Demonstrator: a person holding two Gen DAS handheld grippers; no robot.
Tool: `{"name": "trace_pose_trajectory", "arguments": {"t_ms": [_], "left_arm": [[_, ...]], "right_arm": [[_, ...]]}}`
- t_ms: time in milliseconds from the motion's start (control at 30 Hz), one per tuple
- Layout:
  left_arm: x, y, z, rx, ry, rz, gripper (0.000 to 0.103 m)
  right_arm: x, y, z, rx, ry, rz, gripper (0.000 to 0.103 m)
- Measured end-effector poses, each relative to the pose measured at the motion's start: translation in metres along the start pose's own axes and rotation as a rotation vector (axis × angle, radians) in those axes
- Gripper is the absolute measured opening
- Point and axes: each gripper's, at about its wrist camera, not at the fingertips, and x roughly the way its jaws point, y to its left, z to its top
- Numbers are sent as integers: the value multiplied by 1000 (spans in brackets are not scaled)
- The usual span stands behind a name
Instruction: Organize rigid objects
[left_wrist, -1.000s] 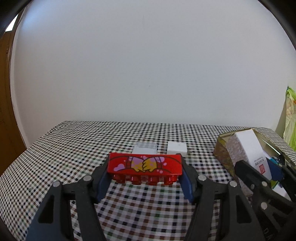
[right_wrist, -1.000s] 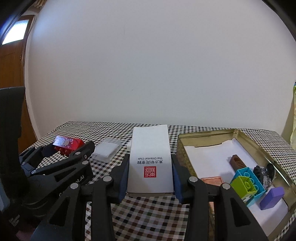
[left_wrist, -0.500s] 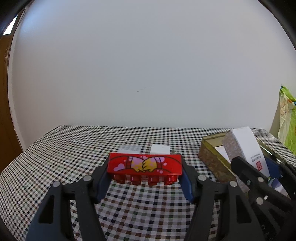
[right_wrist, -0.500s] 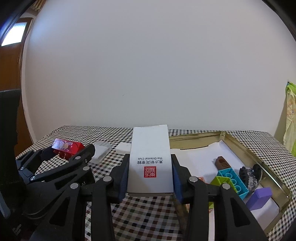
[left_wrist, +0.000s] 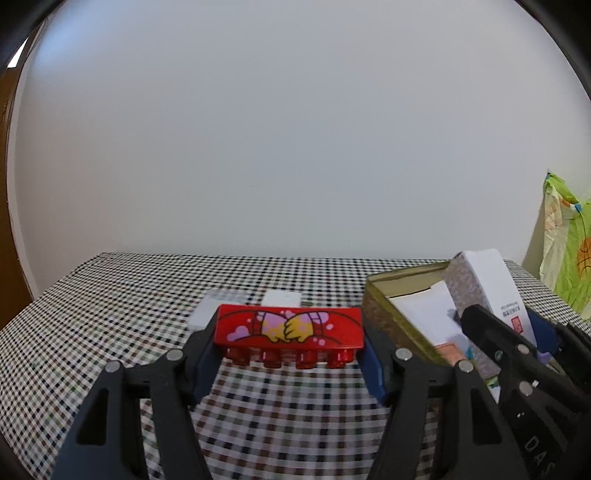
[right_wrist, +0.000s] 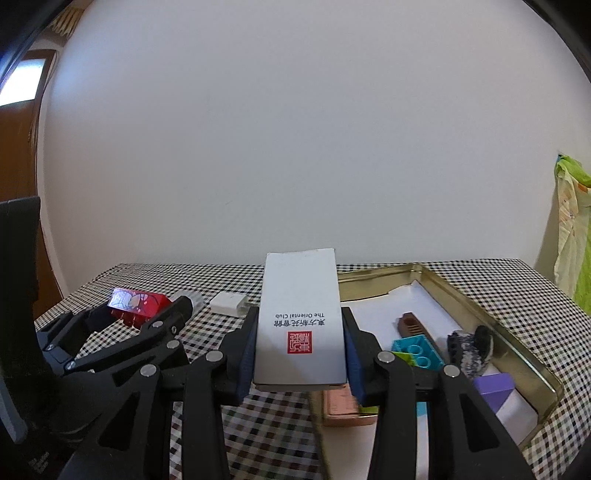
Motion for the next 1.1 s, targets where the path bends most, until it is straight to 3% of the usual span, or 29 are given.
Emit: {"name": "trace_pose_trajectory", "arguments": {"t_ms": [500,1100], "left_arm": [[-2,-29,1,11,-20,-48,64],[-9,-83,1,59,-21,-113,64]], "right_arm": [[-14,-34,0,39,-20,-36,44],[-27,-72,6,66,-26,-142,44]]}}
